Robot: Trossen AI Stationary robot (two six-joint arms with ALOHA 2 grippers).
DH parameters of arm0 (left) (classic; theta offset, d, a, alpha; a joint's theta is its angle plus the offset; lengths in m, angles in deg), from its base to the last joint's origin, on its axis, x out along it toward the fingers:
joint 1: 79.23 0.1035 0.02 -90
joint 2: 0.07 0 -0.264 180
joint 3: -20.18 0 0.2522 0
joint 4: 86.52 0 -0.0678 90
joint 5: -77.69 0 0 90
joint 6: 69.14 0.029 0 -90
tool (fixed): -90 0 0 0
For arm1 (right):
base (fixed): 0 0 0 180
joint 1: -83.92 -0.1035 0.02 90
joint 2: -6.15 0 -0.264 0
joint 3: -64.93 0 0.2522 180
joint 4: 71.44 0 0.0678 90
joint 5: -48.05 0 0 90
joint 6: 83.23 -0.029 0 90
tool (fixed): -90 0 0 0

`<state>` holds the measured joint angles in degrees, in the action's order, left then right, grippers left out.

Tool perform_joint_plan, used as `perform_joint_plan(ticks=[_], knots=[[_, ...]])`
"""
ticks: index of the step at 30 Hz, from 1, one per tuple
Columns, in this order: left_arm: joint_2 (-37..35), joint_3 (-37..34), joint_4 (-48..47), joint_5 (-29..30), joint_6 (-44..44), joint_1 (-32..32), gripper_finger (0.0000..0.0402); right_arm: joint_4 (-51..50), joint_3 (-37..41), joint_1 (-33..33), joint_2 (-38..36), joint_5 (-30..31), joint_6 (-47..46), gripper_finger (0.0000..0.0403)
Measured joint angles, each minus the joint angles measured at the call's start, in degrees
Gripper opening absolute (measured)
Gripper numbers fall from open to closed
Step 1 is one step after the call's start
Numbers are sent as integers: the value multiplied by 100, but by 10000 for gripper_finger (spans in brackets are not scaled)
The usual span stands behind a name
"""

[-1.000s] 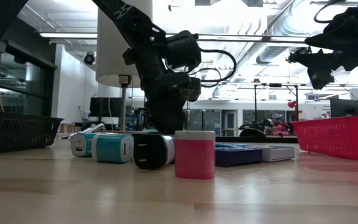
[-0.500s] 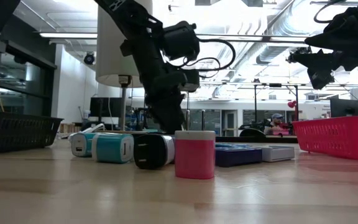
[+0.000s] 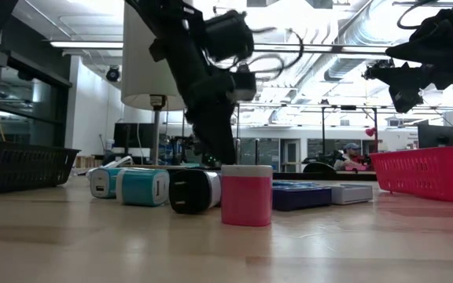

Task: Pick & Place Office items
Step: Put the blue digital timer into the black bin

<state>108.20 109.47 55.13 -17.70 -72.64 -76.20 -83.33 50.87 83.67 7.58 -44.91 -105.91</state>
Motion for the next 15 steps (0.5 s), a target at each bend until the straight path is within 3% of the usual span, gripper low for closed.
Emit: perform_joint_plan(ticks=[8, 15], knots=[[-129, 2, 114, 375, 2030, -289, 184, -2, -2, 0, 1, 0, 0, 174], [-176, 6, 197, -80, 2642, -492, 184, -2, -1, 0, 0, 0, 0, 174]])
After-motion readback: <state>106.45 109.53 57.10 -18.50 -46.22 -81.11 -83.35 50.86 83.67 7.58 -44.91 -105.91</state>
